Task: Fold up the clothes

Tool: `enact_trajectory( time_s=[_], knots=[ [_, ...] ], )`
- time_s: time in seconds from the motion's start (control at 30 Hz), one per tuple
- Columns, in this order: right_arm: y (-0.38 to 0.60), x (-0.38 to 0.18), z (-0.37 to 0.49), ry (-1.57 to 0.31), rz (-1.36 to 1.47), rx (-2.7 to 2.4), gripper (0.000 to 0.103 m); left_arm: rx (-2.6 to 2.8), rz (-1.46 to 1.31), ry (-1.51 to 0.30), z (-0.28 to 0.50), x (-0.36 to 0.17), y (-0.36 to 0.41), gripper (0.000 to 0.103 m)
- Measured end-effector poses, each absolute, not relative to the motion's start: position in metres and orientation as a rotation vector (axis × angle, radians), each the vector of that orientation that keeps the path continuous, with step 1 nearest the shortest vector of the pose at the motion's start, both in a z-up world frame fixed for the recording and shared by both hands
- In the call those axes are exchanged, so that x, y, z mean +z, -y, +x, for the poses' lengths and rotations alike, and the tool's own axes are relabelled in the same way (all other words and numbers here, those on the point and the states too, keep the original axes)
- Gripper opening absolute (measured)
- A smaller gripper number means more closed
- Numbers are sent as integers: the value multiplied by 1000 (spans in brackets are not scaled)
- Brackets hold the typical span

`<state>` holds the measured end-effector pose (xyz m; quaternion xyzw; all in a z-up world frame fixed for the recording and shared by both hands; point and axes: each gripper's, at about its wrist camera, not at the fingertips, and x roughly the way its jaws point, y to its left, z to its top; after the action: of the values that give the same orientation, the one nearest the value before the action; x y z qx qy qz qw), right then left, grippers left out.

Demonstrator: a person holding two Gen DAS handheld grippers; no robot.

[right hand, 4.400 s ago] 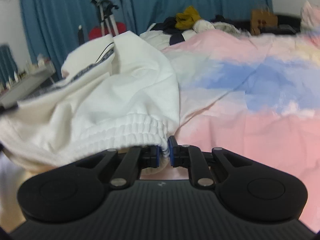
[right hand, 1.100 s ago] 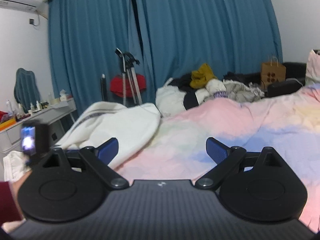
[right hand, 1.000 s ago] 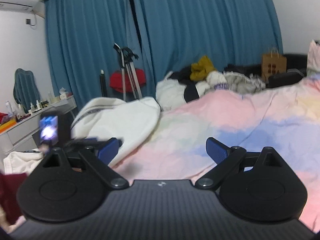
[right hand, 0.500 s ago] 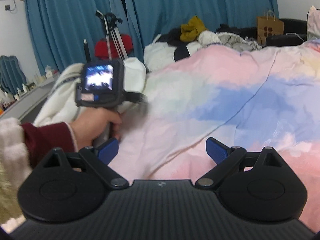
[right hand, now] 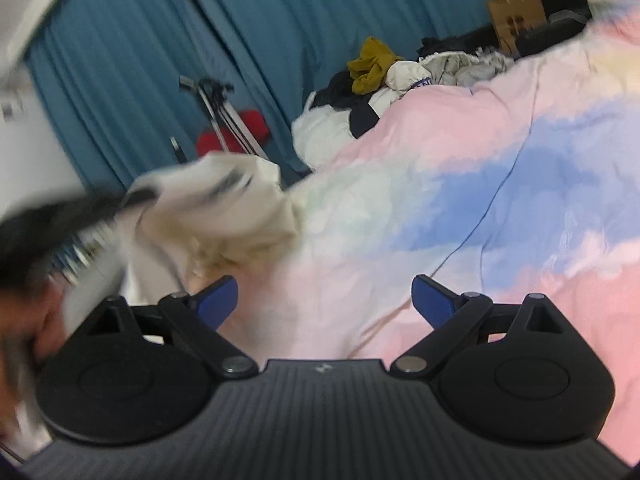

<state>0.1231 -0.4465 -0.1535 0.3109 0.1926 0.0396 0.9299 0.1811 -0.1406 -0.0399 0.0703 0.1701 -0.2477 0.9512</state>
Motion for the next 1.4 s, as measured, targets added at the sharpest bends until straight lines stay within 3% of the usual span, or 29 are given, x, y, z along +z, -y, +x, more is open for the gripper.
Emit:
enact_trajectory(
  time_s=[0.1,0.23,0.37,0.5,0.73,0.93,1.1,1.17,1.27,1.4],
  knots=[
    [454,-147,109,-365,717,129,95,-581,132,-376,113,-34,118,2],
    [453,-139,96,-351,765,169,80,-623,158,-436,34,-57,98,3],
    [454,-149,101,-402,853,221,80,-614,154,-522,-6,-94,80,3],
    [457,-167,117,-467,949,204,76,-605,81,-569,-8,-101,63,3],
    [460,-194,200,-568,1054,262,59,-631,-29,-597,-15,-106,46,4],
    [466,-228,268,-579,1096,256,55,-662,-27,-633,2,-120,52,4],
    [455,-240,312,-590,1022,278,38,-682,-31,-653,16,-129,54,4],
    [451,-240,322,-587,996,280,18,-689,-33,-660,25,-133,55,4],
    [452,-229,322,-535,978,275,8,-696,-48,-670,36,-136,57,4],
    [469,-197,307,-409,975,215,6,-740,-70,-647,42,-136,60,6]
  ],
)
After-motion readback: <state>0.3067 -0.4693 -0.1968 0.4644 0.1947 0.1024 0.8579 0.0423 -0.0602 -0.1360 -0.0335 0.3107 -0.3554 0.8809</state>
